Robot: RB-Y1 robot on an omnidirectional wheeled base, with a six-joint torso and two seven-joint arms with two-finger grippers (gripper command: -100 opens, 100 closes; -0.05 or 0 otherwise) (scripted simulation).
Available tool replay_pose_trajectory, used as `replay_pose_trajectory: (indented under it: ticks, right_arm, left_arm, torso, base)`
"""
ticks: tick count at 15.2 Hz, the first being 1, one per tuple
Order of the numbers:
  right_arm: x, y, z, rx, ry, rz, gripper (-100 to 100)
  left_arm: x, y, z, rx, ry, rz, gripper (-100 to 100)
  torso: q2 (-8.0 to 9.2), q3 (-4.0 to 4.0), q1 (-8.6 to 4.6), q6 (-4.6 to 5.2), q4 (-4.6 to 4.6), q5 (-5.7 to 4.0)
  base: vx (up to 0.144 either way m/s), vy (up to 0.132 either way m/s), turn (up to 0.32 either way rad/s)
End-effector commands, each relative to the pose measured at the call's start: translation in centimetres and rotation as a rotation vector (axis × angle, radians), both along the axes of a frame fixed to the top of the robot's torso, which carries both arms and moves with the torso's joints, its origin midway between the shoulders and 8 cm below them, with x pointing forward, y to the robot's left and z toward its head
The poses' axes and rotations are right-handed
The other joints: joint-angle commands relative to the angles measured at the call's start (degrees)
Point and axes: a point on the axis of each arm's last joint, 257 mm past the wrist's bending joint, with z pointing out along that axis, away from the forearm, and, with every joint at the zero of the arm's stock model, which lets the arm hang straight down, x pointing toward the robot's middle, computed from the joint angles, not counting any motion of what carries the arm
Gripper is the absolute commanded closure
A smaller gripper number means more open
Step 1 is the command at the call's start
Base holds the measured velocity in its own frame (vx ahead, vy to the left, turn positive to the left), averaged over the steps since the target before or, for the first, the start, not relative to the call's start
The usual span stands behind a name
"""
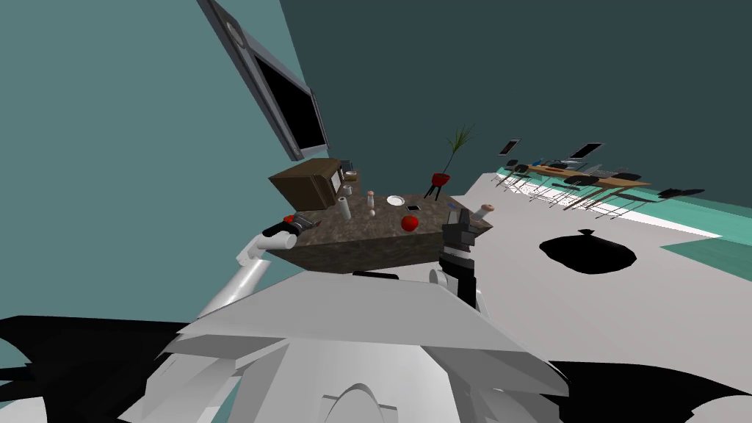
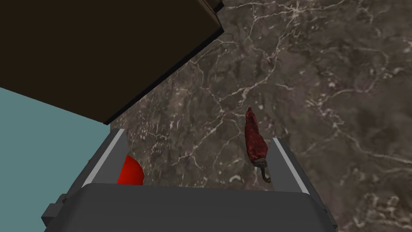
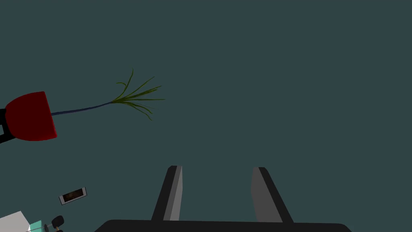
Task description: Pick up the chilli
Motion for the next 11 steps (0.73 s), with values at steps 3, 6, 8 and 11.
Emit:
replay_pose_trajectory:
  ticks: [3,6,8,11]
  right_arm:
    - [0.0,0.0,0.0,0.000,0.000,0.000,0]
    - [0.0,0.0,0.0,0.000,0.000,0.000,0]
    - [0.0,0.0,0.0,0.000,0.000,0.000,0]
    - [0.0,0.0,0.0,0.000,0.000,0.000,0]
  left_arm:
    - [-0.6,1.3,-1.2,-0.064,0.055,0.054,-100]
    - [-1.1,3.0,-2.2,-0.143,0.099,0.124,-100]
    - [-1.5,3.1,-2.6,-0.148,0.119,0.131,-100]
    - [-2.4,4.4,-3.7,-0.224,0.169,0.203,-100]
  torso:
    - [0.00,0.00,0.00,0.01,0.00,0.00]
    - [0.00,0.00,-0.01,0.00,0.00,0.00]
    - [0.00,0.00,-0.02,0.00,0.00,-0.01]
    - [0.00,0.00,0.00,0.00,0.00,0.00]
  base:
    - [0.007,-0.015,-0.066]
    - [0.008,-0.021,-0.085]
    - [0.009,-0.018,-0.049]
    - [0.009,-0.015,-0.071]
